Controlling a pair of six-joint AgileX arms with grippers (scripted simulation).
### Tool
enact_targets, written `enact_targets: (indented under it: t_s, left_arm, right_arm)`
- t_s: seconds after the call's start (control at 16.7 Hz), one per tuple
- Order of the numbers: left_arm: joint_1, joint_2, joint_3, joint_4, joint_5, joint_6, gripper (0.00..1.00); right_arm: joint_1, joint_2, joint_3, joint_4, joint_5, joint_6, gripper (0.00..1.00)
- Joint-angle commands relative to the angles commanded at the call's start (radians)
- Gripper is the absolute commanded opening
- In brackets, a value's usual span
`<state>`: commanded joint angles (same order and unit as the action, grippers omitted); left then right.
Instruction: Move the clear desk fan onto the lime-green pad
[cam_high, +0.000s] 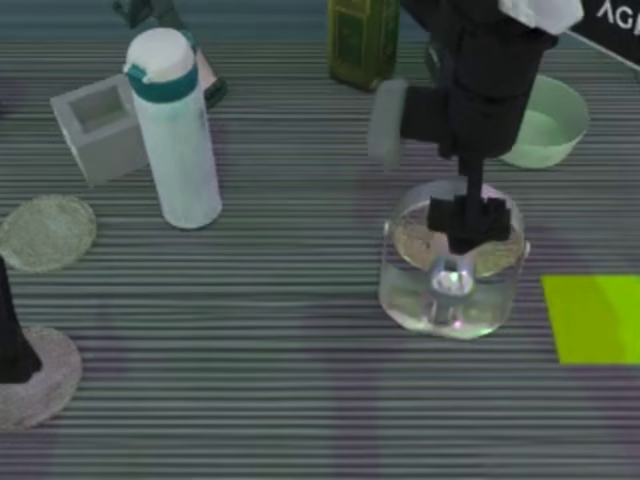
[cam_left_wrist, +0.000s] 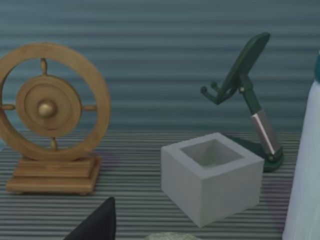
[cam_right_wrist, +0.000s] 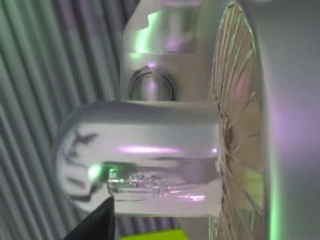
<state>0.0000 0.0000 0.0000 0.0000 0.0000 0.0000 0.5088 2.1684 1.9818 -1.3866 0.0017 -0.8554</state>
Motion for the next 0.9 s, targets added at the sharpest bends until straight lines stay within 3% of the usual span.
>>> enact_targets:
  t_s: [0.3,0.9]
  left_arm:
    - [0.000,0.000,0.000,0.000,0.000,0.000,1.00]
    - [0.000,0.000,0.000,0.000,0.000,0.000,1.00]
  right_arm:
    - [0.001,-0.003,-0.027,0.027,0.000,0.000,1.00]
    - [0.001,-0.003,-0.027,0.027,0.000,0.000,0.25]
